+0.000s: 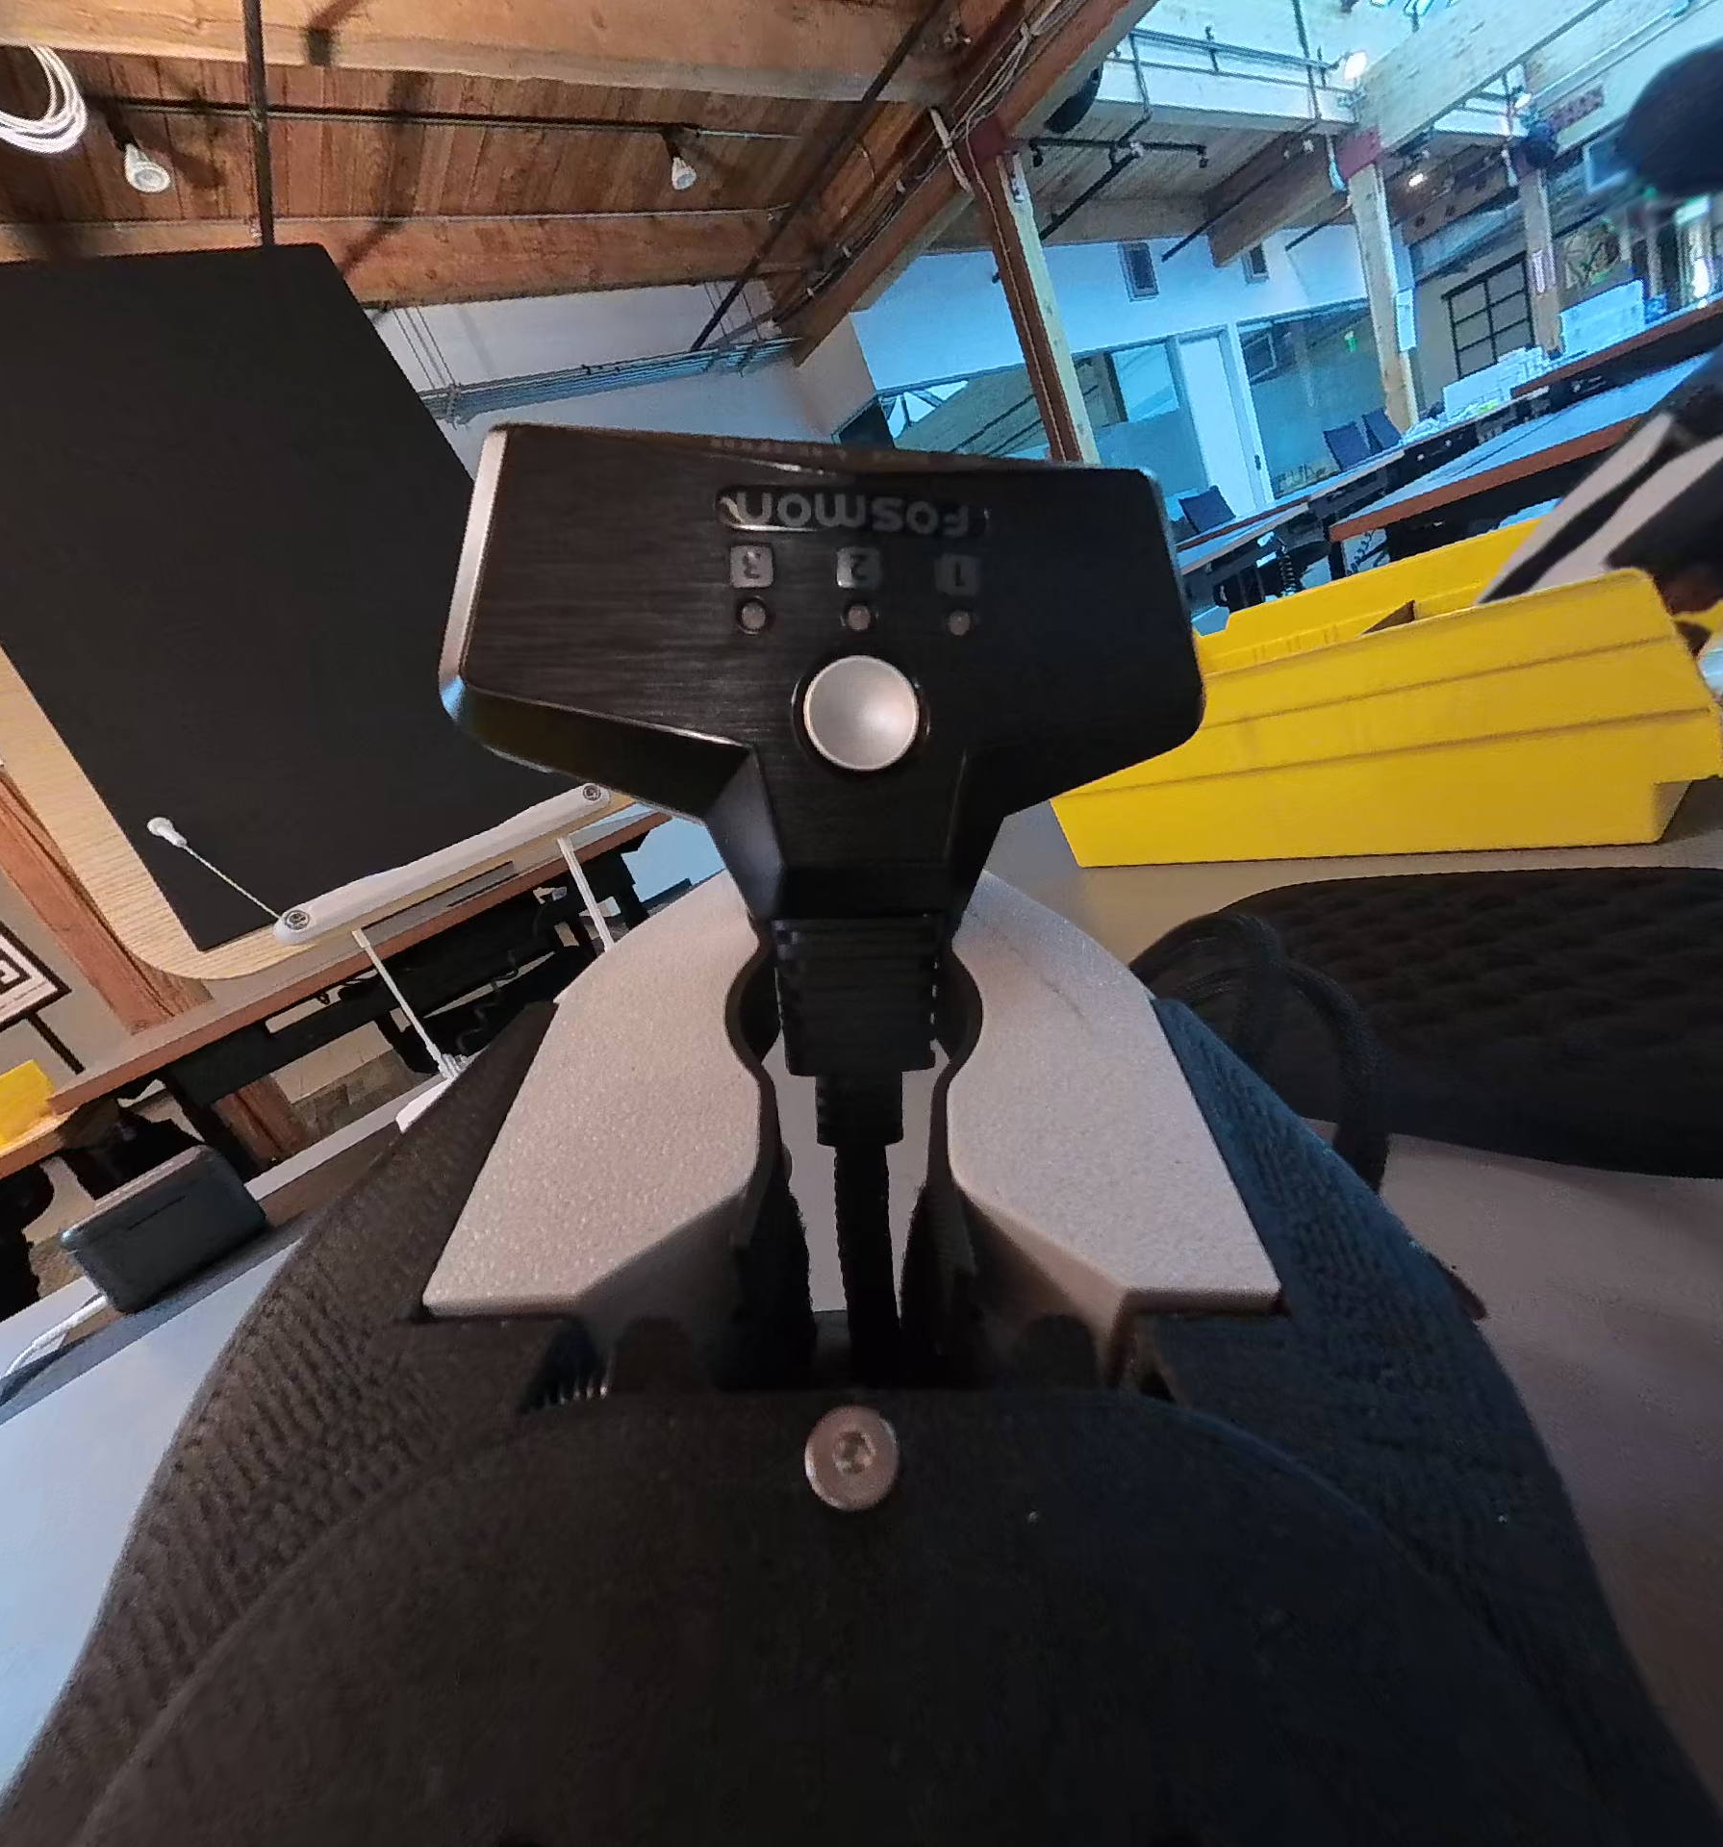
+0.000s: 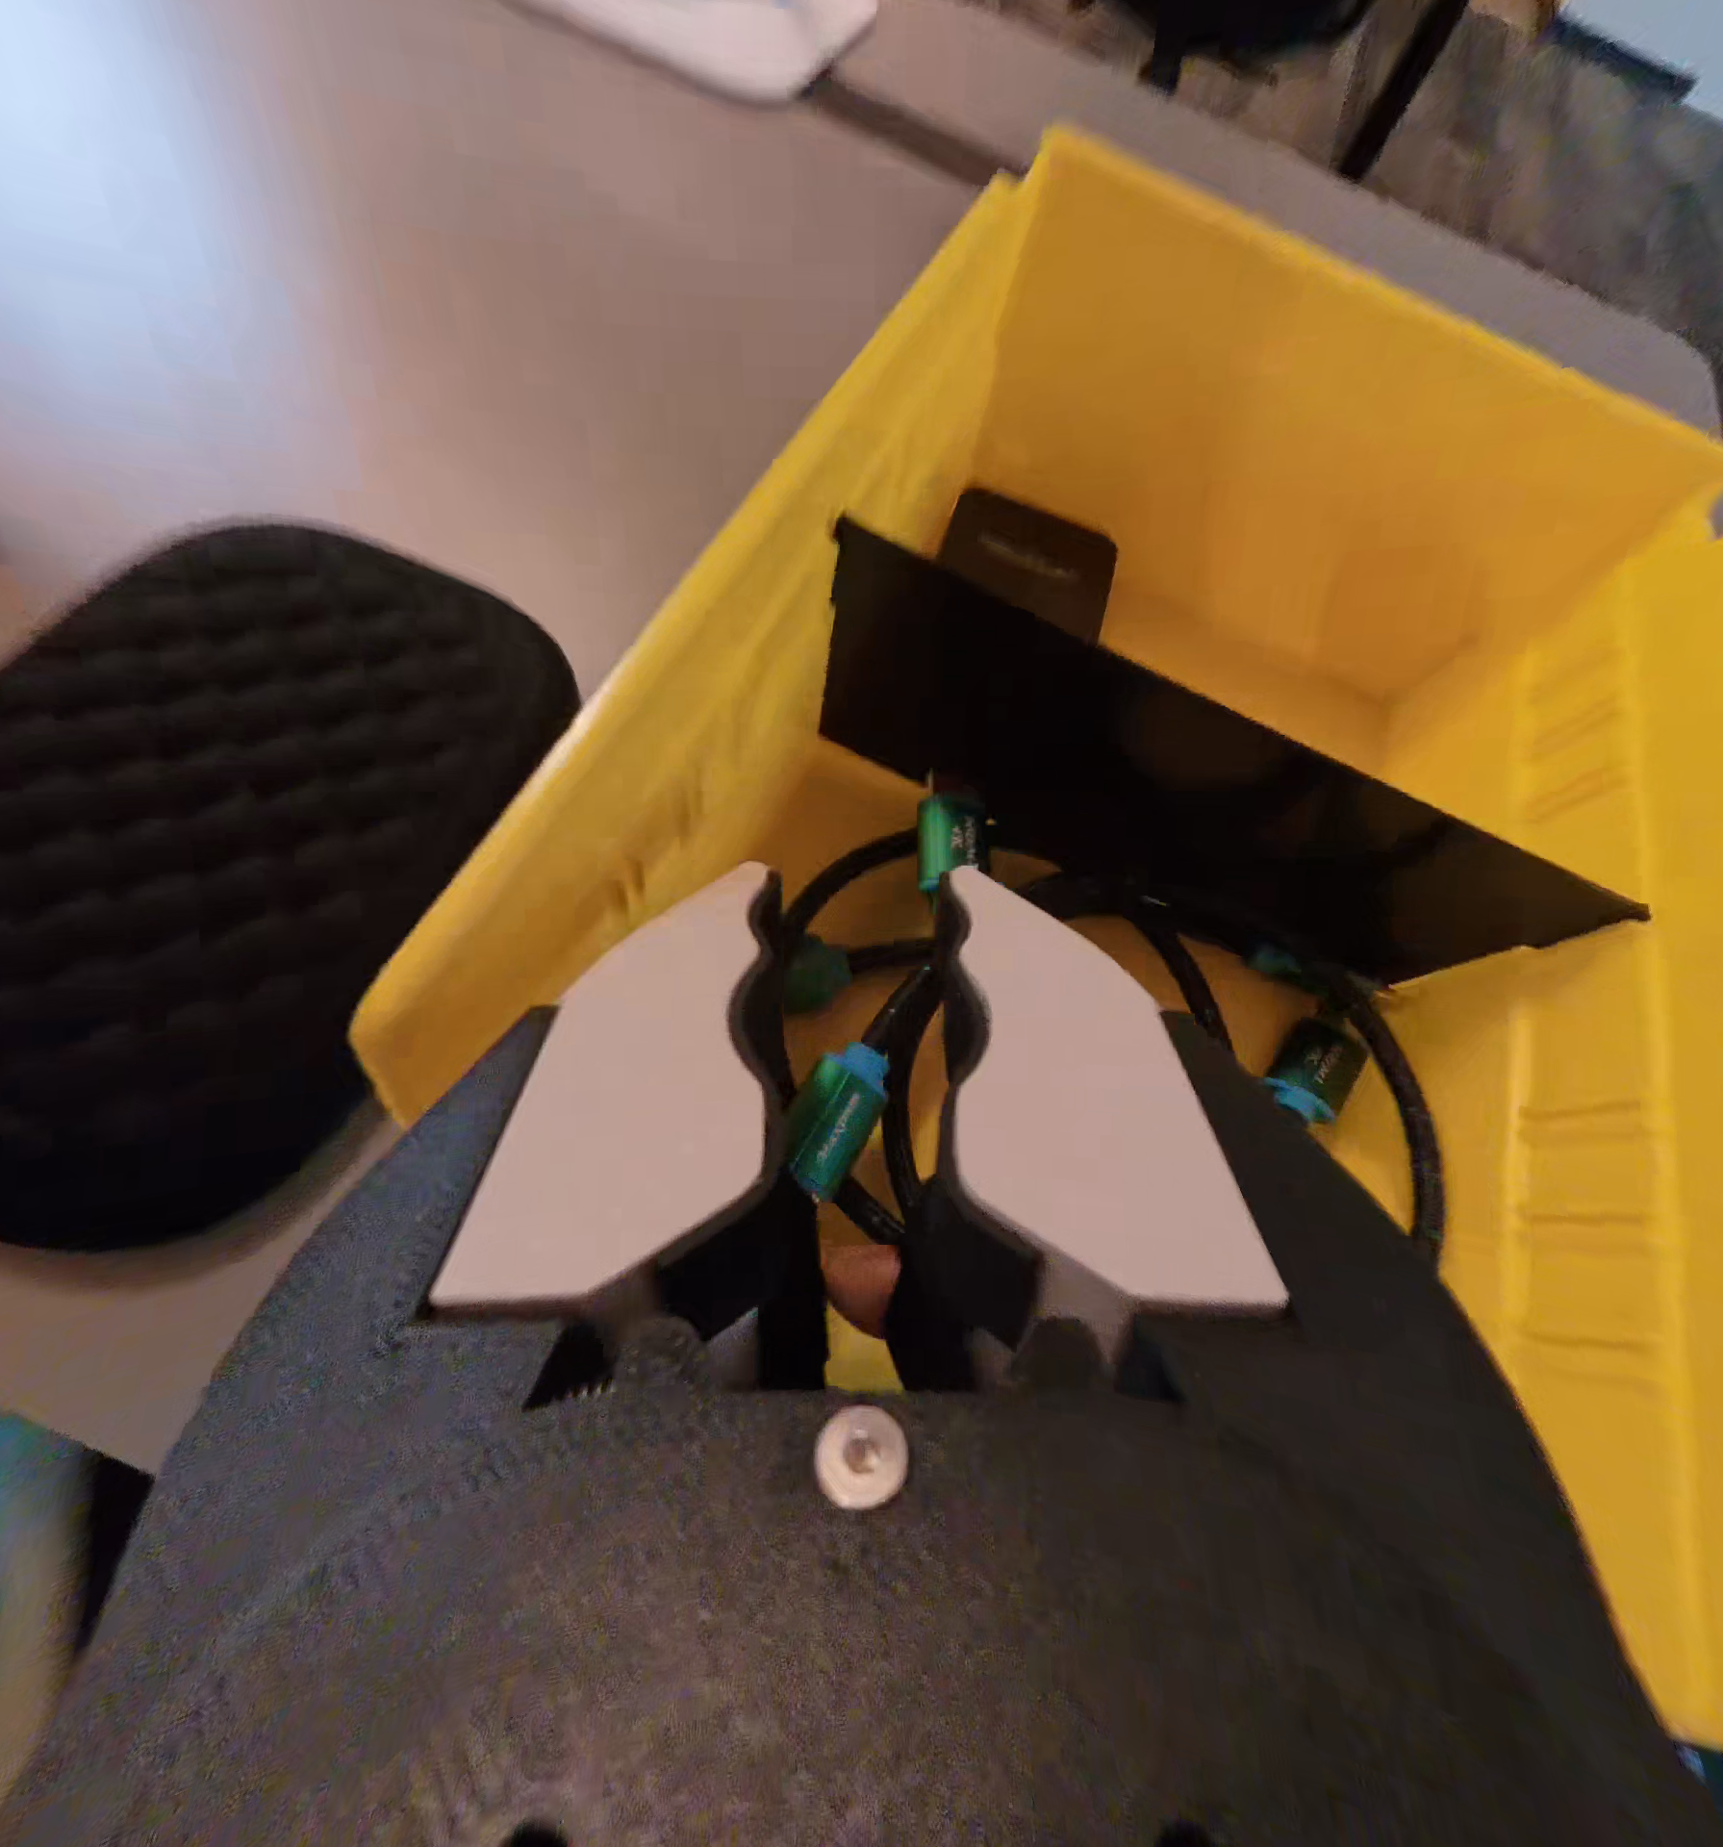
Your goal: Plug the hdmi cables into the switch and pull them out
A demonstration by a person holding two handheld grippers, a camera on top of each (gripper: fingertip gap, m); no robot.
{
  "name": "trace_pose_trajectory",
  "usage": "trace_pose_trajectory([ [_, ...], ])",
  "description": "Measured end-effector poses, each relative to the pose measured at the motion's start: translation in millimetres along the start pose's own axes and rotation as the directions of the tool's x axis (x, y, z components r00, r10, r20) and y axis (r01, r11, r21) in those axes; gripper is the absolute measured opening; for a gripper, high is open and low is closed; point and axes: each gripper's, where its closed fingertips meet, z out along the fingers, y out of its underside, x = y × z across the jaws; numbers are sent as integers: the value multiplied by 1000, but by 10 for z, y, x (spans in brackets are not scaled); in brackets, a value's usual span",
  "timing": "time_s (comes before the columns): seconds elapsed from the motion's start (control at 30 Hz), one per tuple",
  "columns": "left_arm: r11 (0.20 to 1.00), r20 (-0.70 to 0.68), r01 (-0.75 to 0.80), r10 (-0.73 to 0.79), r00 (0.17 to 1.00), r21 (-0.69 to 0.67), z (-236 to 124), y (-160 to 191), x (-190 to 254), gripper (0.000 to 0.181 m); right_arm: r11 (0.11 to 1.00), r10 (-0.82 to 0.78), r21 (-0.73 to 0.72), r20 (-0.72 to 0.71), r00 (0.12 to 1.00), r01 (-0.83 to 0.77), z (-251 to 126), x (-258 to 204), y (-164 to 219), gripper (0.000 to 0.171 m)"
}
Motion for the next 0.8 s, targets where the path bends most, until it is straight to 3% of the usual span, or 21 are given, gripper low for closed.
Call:
trace_pose_trajectory([
  [0.03, 1000, -1, 0, 0, 1000, 0, 1, 1, 1, 27, 999, 33, 34, -4, 999, -33, -87, 38, -39, 33],
  [0.2, 1000, -2, -10, 10, 1000, -1, 2, 1, 11, 27, 990, 60, 137, -169, 984, -37, -589, 396, -70, 29],
  [0.3, 1000, -1, -14, 14, 1000, -6, 6, 8, 15, 27, 984, 96, 160, -81, 992, -82, -586, 329, -53, 29],
  [0.37, 1000, 3, -14, 14, 1000, -10, 11, 15, 9, 27, 960, 87, 269, -5, 996, -82, -589, 180, -271, 28],
  [0.5, 1000, 18, -4, 4, 1000, -5, 10, 10, -20, 27, 760, -111, 642, 280, 953, -101, -820, -612, -1086, 38],
  [0.6, 1000, 28, -2, 2, 1000, 9, -2, -9, -36, 27, 656, -252, 710, 527, 812, -258, -905, -1362, -1451, 60],
  [0.7, 1000, 26, -22, 22, 999, 14, -4, -19, -18, 27, 740, -297, 605, 687, 663, -295, -638, -2054, -1524, 77],
  [0.8, 1000, 44, 3, -3, 999, 15, -10, -18, -61, 27, 845, -391, 528, 719, 574, -86, -336, -2570, -1302, 87],
])
